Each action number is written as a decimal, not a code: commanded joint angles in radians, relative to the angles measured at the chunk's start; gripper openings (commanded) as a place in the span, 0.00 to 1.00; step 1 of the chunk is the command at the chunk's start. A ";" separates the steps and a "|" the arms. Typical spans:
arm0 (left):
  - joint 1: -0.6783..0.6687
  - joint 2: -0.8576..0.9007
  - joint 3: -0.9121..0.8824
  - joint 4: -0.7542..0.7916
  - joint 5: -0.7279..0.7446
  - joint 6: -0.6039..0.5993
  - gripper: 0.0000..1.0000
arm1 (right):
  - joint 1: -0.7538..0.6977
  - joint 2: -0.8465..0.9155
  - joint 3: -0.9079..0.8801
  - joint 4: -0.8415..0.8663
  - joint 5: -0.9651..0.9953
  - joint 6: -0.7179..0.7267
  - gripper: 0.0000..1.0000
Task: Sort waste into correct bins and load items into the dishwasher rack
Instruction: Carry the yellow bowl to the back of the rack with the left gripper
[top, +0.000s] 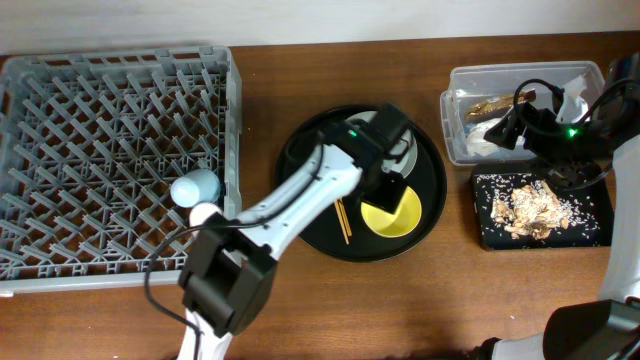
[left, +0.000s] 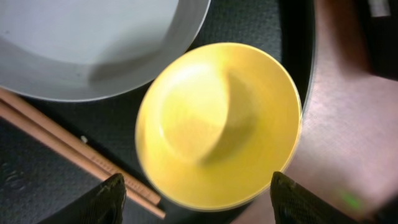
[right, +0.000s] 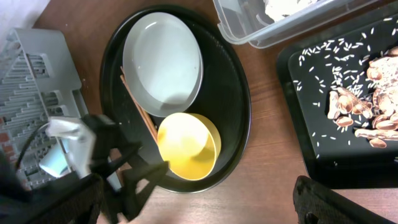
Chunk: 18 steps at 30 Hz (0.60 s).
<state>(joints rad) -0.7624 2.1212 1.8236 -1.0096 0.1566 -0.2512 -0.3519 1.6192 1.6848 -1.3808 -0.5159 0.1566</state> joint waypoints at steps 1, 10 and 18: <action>-0.047 0.072 -0.002 -0.001 -0.176 -0.132 0.74 | -0.002 -0.005 -0.001 -0.013 0.010 -0.023 0.98; 0.010 0.085 0.002 -0.008 -0.198 -0.212 0.70 | -0.002 -0.005 -0.001 -0.029 0.028 -0.048 0.99; -0.001 0.089 -0.042 0.024 -0.145 -0.231 0.44 | -0.002 -0.005 -0.001 -0.029 0.028 -0.049 0.98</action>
<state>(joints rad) -0.7471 2.2051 1.8160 -1.0000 -0.0120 -0.4660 -0.3519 1.6192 1.6848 -1.4071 -0.4973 0.1223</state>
